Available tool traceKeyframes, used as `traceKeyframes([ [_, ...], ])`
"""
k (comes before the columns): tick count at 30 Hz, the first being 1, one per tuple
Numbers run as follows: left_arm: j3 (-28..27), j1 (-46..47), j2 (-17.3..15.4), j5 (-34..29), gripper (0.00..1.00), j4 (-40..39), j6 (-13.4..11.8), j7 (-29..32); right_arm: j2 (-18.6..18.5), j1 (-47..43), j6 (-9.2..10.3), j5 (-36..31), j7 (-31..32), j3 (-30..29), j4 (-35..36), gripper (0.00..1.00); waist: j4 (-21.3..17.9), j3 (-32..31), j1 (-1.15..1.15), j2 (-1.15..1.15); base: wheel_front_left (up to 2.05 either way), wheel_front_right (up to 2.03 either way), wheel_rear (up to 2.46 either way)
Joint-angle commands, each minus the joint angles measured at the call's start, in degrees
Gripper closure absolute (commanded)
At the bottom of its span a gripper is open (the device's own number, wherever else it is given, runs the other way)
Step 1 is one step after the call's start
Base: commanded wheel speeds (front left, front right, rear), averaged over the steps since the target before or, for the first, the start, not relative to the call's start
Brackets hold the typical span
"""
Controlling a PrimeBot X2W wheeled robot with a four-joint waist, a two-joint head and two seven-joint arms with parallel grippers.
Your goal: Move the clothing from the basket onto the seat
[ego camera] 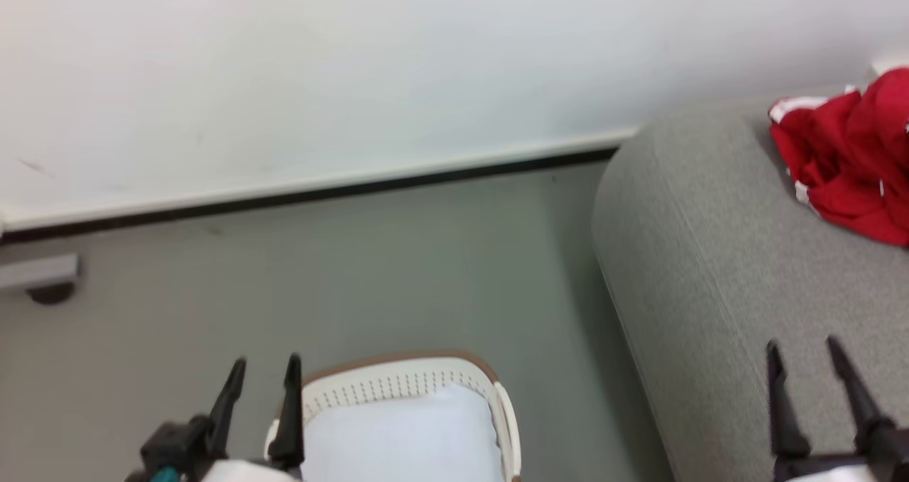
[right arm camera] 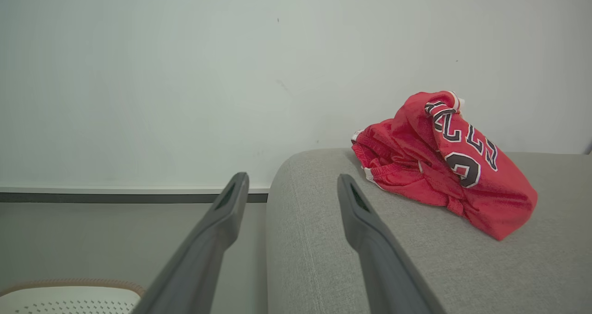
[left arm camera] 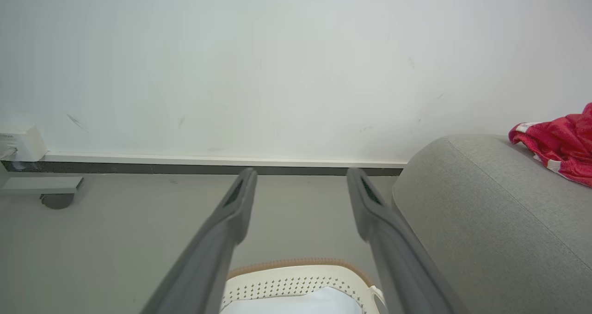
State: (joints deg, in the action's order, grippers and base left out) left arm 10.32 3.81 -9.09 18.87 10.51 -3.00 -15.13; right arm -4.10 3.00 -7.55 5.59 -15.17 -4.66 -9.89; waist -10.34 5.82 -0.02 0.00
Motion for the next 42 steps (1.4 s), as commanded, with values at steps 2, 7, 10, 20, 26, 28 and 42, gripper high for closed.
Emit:
traceKeyframes([
  [2, -1.57, -2.95, 0.86, -1.22, 0.0, 0.53, 0.69, -0.01, 0.38, -2.88, 0.13, -0.18, 0.05, 1.01, -0.79, 0.0, 1.85, -4.21, 0.02, 0.0, 0.0, 0.0, 0.0],
  [7, -4.79, -6.23, 2.7, -3.1, 0.0, 0.35, 1.63, -0.02, 0.98, -5.19, 0.13, -0.22, 0.04, 2.97, -1.5, 0.0, 2.47, -6.07, 0.02, 0.0, 0.0, 0.0, 0.0],
  [10, -5.95, -7.33, 3.59, -3.96, 0.0, 0.4, 2.19, -0.02, 1.16, -5.25, 0.13, -0.43, 0.05, 3.86, -1.8, 0.0, 2.85, -6.69, 0.02, 0.0, 0.0, 0.0, 0.0],
  [20, -6.71, -7.46, 4.85, -2.77, 1.0, 2.73, 2.59, 0.67, 1.57, -4.99, -0.01, 2.02, 0.43, 4.81, -3.8, 1.0, 3.32, -7.06, 0.02, 0.0, 0.0, 0.0, 0.0],
  [26, -7.65, -6.53, 4.96, 3.66, 1.0, 2.85, 3.26, 2.52, 1.42, -4.26, 0.0, 9.33, 2.15, 4.35, -3.79, 1.0, 3.66, -7.0, 0.02, 0.0, 0.0, 0.0, 0.0],
  [28, -7.89, -6.28, 5.0, 5.69, 1.0, 2.82, 3.48, 3.05, 1.38, -4.01, 0.0, 11.64, 2.68, 4.2, -3.8, 1.0, 3.77, -6.97, 0.02, 0.0, 0.0, 0.0, 0.0],
  [42, -9.53, -4.61, 5.21, 18.7, 1.0, 2.78, 4.83, 6.51, 1.13, -2.5, 0.01, 26.2, 6.16, 3.22, -3.8, 1.0, 4.57, -6.81, 0.02, 0.0, 0.0, 0.0, 0.0],
])
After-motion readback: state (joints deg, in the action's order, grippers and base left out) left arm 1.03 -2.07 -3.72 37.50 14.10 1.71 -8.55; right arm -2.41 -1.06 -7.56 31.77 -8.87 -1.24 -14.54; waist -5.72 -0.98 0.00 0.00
